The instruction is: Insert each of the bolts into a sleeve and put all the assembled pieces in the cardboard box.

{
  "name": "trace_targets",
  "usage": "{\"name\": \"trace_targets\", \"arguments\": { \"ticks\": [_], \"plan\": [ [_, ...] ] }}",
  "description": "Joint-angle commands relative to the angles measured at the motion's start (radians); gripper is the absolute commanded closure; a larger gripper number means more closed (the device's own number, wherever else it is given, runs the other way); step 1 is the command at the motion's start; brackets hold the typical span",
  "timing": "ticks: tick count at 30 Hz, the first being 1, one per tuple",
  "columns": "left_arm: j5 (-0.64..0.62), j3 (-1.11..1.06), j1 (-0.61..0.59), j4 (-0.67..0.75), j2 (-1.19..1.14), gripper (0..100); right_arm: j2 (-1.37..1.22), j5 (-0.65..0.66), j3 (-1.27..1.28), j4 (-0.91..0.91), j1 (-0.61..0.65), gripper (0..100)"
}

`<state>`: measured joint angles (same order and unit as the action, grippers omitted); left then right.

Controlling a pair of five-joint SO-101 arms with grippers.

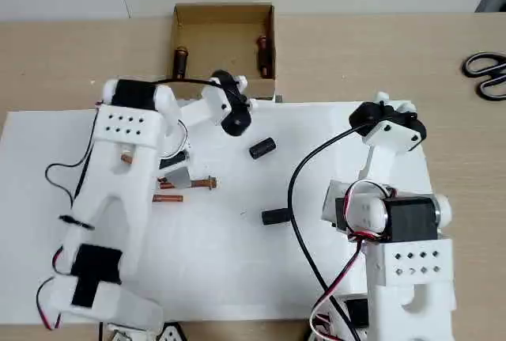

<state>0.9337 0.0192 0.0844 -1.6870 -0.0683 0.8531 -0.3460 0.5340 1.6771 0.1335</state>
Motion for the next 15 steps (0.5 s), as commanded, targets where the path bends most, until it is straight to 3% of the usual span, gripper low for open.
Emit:
{"name": "trace_targets", "arguments": {
  "ticks": [1, 15],
  "plan": [
    [0.025, 0.004, 0.006, 0.046, -0.035, 78, 0.016, 0.009, -0.005, -0.015, -0.005, 99.7],
    [0.025, 0.004, 0.091, 0.132, -0.153, 78, 0.016, 0.009, -0.008, -0.016, -0.004, 99.7]
  ]
}}
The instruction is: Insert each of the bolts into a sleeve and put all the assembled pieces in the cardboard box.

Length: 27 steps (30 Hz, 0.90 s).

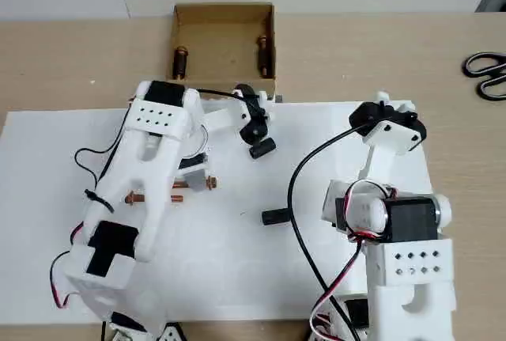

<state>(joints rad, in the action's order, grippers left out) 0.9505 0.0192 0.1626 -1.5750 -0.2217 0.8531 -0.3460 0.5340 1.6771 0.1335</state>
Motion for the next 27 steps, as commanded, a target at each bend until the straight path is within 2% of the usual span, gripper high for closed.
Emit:
{"name": "trace_targets", "arguments": {
  "ticks": [1, 27],
  "plan": [
    [0.008, 0.004, 0.014, 0.020, -0.005, 78, 0.016, 0.009, -0.008, -0.016, -0.004, 99.7],
    [0.014, 0.008, 0.000, 0.114, -0.203, 79, 0.016, 0.009, -0.009, -0.018, -0.004, 99.7]
  ]
}}
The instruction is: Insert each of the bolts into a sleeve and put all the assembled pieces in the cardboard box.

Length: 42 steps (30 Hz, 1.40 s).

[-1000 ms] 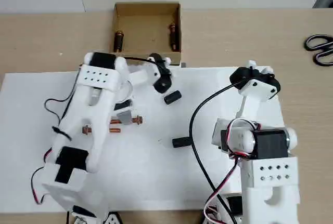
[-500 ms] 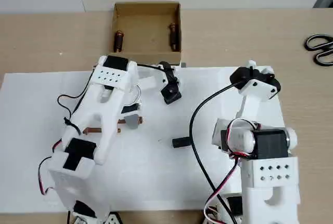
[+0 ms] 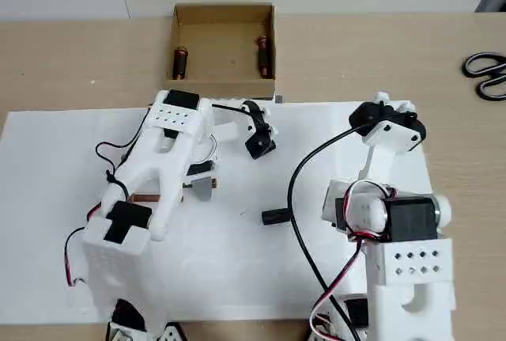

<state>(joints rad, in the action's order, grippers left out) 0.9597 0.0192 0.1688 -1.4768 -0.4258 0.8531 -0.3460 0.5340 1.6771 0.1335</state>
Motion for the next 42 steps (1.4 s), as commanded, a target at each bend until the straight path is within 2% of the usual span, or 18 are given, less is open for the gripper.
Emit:
{"name": "trace_targets", "arguments": {
  "ticks": [1, 20, 27, 37, 42],
  "plan": [
    [0.005, 0.010, -0.006, 0.015, 0.002, 80, 0.016, 0.009, -0.009, -0.018, -0.004, 99.7],
    [0.005, 0.012, -0.005, 0.011, 0.002, 99, 0.016, 0.009, -0.009, -0.018, -0.004, 99.7],
    [0.005, 0.012, 0.002, -0.029, 0.005, 99, 0.016, 0.009, -0.009, -0.010, -0.004, 99.7],
    [-0.003, 0.010, 0.041, -0.138, 0.324, 99, 0.016, 0.009, -0.009, -0.016, -0.004, 99.7],
    [-0.110, 0.010, 0.044, -0.132, 0.496, 99, 0.018, 0.009, -0.011, -0.016, -0.002, 99.7]
  ]
}}
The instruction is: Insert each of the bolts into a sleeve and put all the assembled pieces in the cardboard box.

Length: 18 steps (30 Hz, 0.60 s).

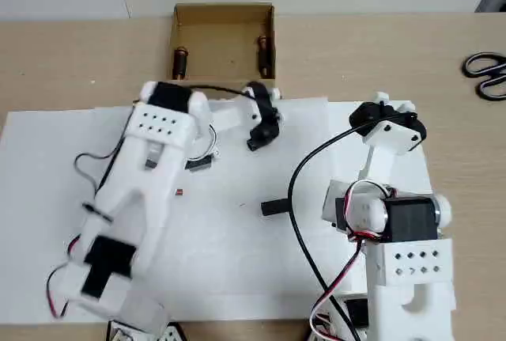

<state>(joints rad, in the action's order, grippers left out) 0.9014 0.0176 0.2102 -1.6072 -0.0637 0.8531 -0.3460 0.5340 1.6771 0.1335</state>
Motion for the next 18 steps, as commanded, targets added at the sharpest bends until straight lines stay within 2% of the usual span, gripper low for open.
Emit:
{"name": "trace_targets", "arguments": {
  "ticks": [1, 7, 11, 18],
  "plan": [
    [-0.078, 0.012, 0.000, 0.006, 0.158, 99, 0.018, 0.009, -0.011, -0.016, -0.001, 99.7],
    [-0.265, 0.012, -0.031, 0.037, 0.247, 99, 0.018, 0.029, -0.048, -0.012, 0.062, 99.7],
    [-0.466, 0.015, -0.031, 0.021, 0.327, 99, 0.018, 0.034, -0.117, -0.010, 0.117, 99.7],
    [-0.485, 0.024, -0.051, 0.035, 0.563, 99, 0.039, 0.112, -0.226, 0.001, 0.165, 99.7]
  ]
}}
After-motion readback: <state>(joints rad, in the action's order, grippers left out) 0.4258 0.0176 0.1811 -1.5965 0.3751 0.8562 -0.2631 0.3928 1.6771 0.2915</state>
